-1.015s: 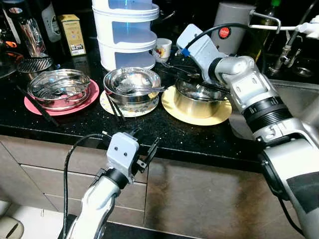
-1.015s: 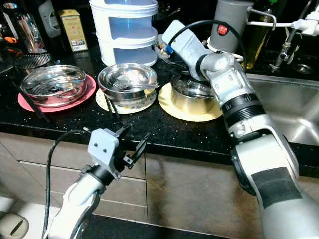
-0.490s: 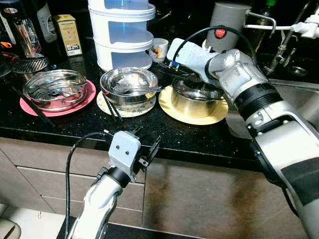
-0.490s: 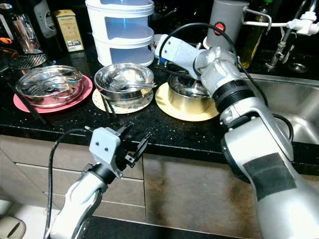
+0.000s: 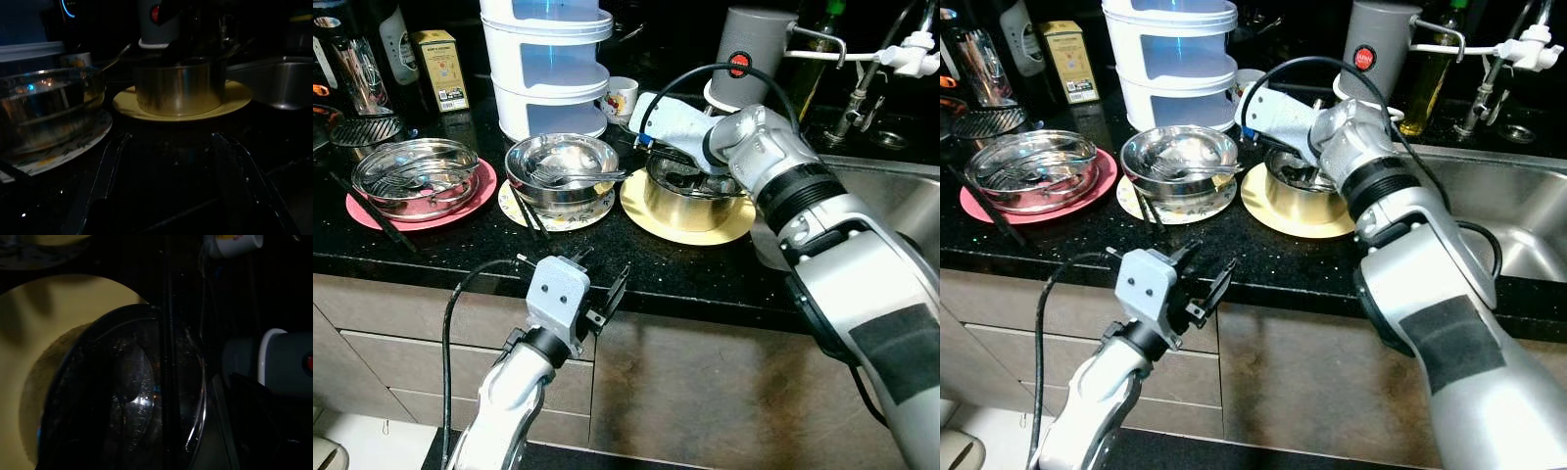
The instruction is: Kitchen organization
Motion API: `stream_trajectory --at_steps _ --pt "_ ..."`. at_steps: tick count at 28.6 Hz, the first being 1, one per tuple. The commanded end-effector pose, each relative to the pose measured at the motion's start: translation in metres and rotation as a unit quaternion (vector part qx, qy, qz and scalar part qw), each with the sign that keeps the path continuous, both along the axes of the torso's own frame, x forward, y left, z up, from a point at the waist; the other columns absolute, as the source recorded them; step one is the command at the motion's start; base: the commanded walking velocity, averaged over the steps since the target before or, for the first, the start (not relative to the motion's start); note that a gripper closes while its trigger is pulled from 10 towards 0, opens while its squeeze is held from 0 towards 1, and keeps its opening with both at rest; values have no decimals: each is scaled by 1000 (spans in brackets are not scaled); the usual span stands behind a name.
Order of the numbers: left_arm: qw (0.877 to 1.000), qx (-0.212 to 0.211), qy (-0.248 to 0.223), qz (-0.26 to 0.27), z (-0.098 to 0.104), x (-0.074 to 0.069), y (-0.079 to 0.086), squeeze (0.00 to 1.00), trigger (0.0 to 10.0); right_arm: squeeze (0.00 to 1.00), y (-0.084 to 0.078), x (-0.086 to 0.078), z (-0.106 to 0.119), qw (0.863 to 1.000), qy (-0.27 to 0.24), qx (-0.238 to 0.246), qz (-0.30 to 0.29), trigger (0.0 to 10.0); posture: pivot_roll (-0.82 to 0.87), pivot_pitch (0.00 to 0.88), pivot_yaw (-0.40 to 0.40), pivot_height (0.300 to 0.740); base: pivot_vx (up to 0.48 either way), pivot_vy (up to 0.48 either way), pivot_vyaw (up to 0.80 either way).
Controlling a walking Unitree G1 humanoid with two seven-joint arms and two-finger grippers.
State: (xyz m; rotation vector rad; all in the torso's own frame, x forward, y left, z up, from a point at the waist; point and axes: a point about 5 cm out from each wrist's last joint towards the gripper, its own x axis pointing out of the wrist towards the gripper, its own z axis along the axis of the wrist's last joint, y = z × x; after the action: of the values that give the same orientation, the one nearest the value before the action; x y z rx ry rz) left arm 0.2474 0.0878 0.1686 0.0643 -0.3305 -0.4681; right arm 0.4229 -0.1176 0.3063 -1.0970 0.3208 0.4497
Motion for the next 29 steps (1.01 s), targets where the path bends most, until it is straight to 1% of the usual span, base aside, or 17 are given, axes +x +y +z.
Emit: stream_trajectory --at_steps 1,6,8,10,12,13,17,20,21,22,23,25,29 --pt "1000 -6 3 1 2 -4 -2 0 10000 0 -1 1 3 1000 -14 -1 -10 10000 -48 32 -127 740 0 0 0" --pt "1000 -10 1 3 6 -7 -1 0 10000 0 -2 1 0 1000 -15 -9 -13 10000 -44 56 -133 740 0 0 0" --pt "1000 -13 0 5 10 -10 0 0 10000 0 -2 2 -3 1000 -11 -20 -13 10000 -44 78 -138 740 0 0 0" --pt "1000 -14 0 6 11 -11 1 0 10000 0 -2 2 -4 1000 -11 -25 -13 10000 -44 81 -138 740 0 0 0" --pt "1000 -19 -4 9 18 -13 2 0 10000 0 -4 2 -6 999 -16 -39 -18 10000 -42 98 -143 740 0 0 0" --pt "1000 -19 -4 9 18 -13 2 0 10000 0 -4 2 -6 999 -16 -39 -18 10000 -42 98 -143 740 0 0 0" --pt "999 -25 -15 16 30 -16 4 0 10000 0 -3 3 -6 999 -25 -39 -22 10000 -33 122 -152 740 0 0 0" --pt "999 -27 -18 19 35 -18 5 0 10000 0 -2 3 -4 998 -35 -41 -27 10000 -29 131 -156 740 0 0 0" --pt "999 -28 -20 21 37 -18 6 0 10000 0 -3 3 -3 998 -41 -46 -30 8118 -29 134 -157 740 0 0 0" --pt "999 -28 -20 22 38 -19 7 0 10000 0 -4 4 -2 997 -45 -52 -33 4392 -29 137 -159 740 0 0 0" --pt "999 -29 -20 25 40 -20 7 0 10000 0 -6 4 1 995 -57 -69 -39 0 -29 143 -162 740 0 0 0" --pt "999 -31 -19 25 41 -22 7 0 10000 0 -8 4 3 994 -65 -82 -44 0 -32 146 -162 740 0 0 0" --pt "999 -32 -16 24 43 -23 6 0 10000 0 -10 4 7 992 -73 -91 -48 0 -37 147 -162 740 0 0 0"
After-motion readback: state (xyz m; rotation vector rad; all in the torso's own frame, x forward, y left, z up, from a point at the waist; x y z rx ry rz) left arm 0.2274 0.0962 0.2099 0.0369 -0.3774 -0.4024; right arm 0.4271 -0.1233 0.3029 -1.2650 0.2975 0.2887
